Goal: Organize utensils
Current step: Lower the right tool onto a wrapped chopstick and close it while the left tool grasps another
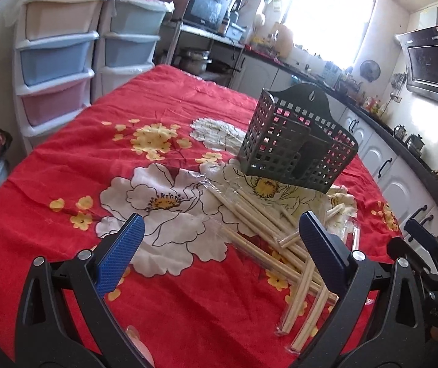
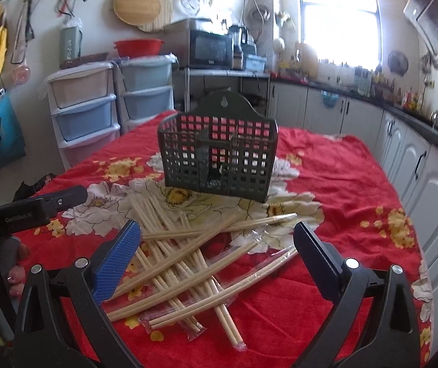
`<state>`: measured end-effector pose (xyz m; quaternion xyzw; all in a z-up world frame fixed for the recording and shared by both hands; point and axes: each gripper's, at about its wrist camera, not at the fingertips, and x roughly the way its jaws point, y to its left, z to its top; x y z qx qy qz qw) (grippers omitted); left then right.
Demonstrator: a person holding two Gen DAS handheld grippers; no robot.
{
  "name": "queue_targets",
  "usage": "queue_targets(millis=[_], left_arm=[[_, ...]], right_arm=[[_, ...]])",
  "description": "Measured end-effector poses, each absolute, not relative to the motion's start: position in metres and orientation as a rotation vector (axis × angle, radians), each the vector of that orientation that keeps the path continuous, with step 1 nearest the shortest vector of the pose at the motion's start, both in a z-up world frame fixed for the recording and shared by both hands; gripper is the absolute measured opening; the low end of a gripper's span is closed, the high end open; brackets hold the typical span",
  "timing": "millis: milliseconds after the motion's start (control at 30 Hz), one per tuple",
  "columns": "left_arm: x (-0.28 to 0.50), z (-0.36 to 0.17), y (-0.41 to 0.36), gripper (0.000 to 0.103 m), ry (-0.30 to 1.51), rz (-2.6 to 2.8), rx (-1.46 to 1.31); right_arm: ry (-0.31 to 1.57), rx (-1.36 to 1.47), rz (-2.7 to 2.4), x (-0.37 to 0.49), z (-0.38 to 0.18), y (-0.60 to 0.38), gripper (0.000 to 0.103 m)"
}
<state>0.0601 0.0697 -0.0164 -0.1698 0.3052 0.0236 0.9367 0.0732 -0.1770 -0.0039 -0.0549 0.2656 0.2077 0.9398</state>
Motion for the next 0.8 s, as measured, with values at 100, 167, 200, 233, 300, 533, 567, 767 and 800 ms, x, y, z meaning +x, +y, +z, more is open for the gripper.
queue_targets(millis=[100,167,200,233,300,533,567,767,800], left_arm=[[0.07,-0.021,0.073,0.093,0.671,0.02,-0.38],[0.076,-0.025,0.073,0.091,0.701,-0.003,-0.399],[0.078,-0.027,0.072,0.088,0.713,-0.011,-0.402],[0.08,-0.029,0.072,0.086,0.729,-0.022,-0.405],[0.085,-0.035,0.072,0.076,0.761,-0.04,-0.423],[0.101,-0.058,0.078,0.056,0.868,-0.092,-0.544],[0.103,-0.061,0.079,0.052,0.876,-0.097,-0.559],[0.114,-0.071,0.083,0.041,0.918,-0.129,-0.64],[0.116,-0.072,0.084,0.041,0.92,-0.133,-0.659]], right_arm=[[0.59,-0.1,0.432,0.086,-0.006,-0.178,0.097],[0.624,-0.09,0.44,0.096,-0.007,-0.179,0.097],[0.633,-0.09,0.44,0.098,-0.007,-0.179,0.097],[0.648,-0.089,0.441,0.103,-0.009,-0.18,0.097],[0.672,-0.081,0.44,0.11,-0.01,-0.181,0.097],[0.736,-0.084,0.438,0.129,-0.019,-0.186,0.097],[0.743,-0.085,0.439,0.13,-0.019,-0.185,0.097],[0.83,-0.059,0.462,0.144,-0.031,-0.187,0.079],[0.844,-0.051,0.466,0.145,-0.034,-0.188,0.077]])
